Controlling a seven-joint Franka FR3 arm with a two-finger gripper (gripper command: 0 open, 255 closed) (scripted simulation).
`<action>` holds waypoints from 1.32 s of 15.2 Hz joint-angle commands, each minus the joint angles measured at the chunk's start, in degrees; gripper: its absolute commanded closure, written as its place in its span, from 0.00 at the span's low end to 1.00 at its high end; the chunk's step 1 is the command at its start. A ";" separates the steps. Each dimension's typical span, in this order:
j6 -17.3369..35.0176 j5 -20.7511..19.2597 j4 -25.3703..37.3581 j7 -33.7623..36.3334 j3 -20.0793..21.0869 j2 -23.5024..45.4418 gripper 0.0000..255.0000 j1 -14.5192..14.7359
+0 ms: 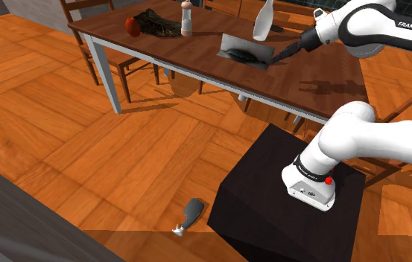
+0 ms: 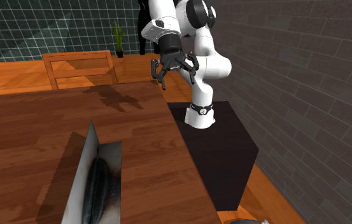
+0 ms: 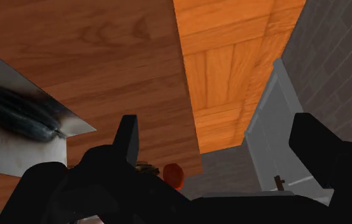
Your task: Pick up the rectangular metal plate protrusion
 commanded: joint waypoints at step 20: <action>27.04 5.14 25.49 -61.50 -57.25 -34.75 0.00 41.53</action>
